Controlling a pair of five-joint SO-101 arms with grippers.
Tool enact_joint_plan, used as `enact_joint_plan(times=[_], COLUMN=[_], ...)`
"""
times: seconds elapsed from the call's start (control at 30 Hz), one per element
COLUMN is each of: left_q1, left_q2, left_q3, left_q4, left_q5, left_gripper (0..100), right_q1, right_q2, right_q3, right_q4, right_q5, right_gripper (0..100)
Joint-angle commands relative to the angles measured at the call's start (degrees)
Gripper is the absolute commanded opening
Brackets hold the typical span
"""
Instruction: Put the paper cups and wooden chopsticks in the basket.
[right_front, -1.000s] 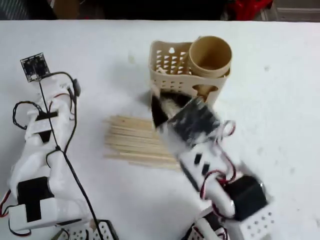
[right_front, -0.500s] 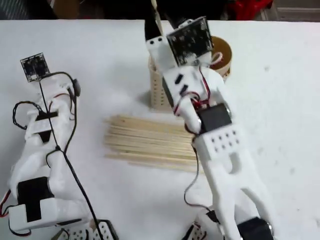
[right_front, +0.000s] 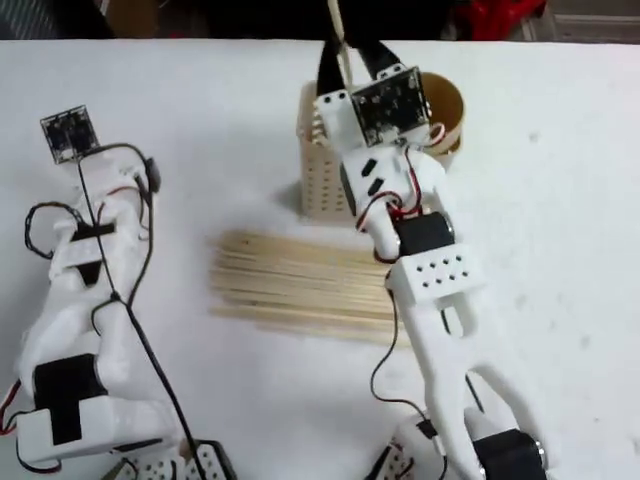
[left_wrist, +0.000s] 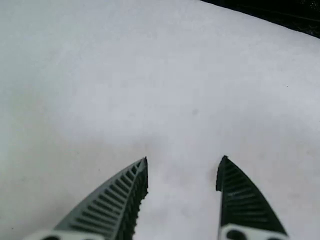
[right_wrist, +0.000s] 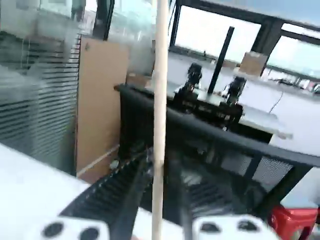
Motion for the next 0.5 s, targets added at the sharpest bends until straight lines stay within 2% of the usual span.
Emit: enact_joint_plan(times=[0.0,0.17,0.33,0.47], left_q1=[0.84,0.84,0.84,0.84], left_q2=[-0.22,-0.22,-0.22,-0.13], left_q3=[-2.99,-2.99,-2.81,-2.81], left_q4=[0.09,0.09,0.09,0.09], left_q5=[0.35,0.35,0.35,0.35], left_gripper=[23,23,23,23], right_q1=[0.31,0.92,1.27,-3.65], right_q2=[-3.30,-10.33,-20.26,-24.92], right_q3=[-0.18,-0.09,-0.09,-0.09], right_q4=[4.35,21.23,46.81,60.70], right_q5=[-0.62,-0.62,-0.18,2.73], right_gripper=[18.5,13.6,9.1,8.9])
